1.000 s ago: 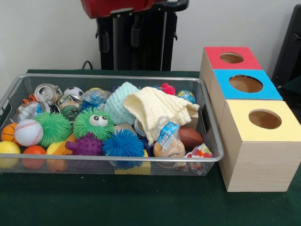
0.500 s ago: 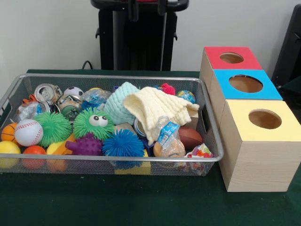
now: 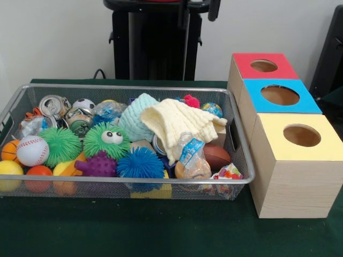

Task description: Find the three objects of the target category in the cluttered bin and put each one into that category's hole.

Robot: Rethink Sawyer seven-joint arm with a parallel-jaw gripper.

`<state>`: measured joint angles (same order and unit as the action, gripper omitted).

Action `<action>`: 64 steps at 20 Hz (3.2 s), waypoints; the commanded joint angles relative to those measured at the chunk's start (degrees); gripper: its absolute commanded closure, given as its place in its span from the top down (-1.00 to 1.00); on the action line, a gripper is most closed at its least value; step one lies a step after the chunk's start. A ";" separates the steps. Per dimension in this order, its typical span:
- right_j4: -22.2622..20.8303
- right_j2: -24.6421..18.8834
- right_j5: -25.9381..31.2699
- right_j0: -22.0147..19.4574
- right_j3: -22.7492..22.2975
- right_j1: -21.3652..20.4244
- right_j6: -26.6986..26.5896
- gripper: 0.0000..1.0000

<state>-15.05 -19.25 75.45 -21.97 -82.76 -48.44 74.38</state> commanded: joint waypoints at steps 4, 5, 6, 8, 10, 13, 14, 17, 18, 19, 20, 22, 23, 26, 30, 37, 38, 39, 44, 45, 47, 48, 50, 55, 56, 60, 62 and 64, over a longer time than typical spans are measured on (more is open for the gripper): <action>0.06 3.45 -1.67 3.58 3.71 8.48 16.20 1.00; 0.04 3.45 -1.56 3.72 4.79 9.49 15.75 1.00; 0.01 3.45 -1.46 3.86 5.87 10.50 15.30 1.00; 0.68 3.77 -1.58 3.98 6.22 11.14 15.09 1.00; 1.20 4.34 -1.88 4.33 5.67 10.57 15.53 1.00; 2.39 5.10 -1.31 4.36 5.47 10.78 16.56 1.00; 2.70 5.34 -1.14 4.20 5.34 10.82 16.52 1.00; 2.35 5.73 0.64 3.85 7.67 12.49 15.20 1.00; 2.04 5.66 0.81 3.68 8.90 13.66 14.49 1.00; 1.74 5.60 0.99 3.52 10.13 14.83 13.78 1.00; 1.52 5.56 0.91 3.41 11.31 16.02 13.18 1.00; 1.08 5.46 0.27 3.34 13.10 17.90 12.05 1.00; 0.89 5.39 -0.51 3.37 13.75 18.77 11.60 1.00; 0.66 5.65 -3.19 3.87 14.03 20.02 11.67 1.00; 0.63 6.79 -6.92 5.06 13.24 20.54 14.20 1.00; 0.41 14.21 -4.45 9.73 15.07 20.16 25.88 1.00; 0.51 15.24 -4.46 10.33 14.72 19.62 26.93 1.00; 0.51 16.39 -4.34 11.06 14.34 18.90 28.39 1.00; 1.12 21.87 -1.12 14.48 13.35 16.17 34.65 1.00; 1.27 22.14 -0.99 14.61 13.33 16.12 34.58 1.00; 1.73 23.46 -0.23 15.48 12.95 15.88 36.90 1.00; 2.09 24.10 0.00 15.91 12.60 15.64 38.33 1.00; 3.24 24.82 -0.37 16.22 11.66 14.93 40.69 1.00; 7.21 18.47 -10.80 10.39 11.53 18.15 34.19 1.00; 7.62 17.88 -12.18 9.80 11.43 18.70 33.92 1.00; 8.93 16.86 -17.44 8.65 10.17 19.89 32.95 1.00; 8.69 15.50 -23.41 7.93 9.17 20.08 30.80 1.00; 7.04 13.40 -30.24 7.04 8.05 19.41 25.96 1.00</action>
<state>-7.93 1.07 59.26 -12.07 -69.08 -31.75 99.94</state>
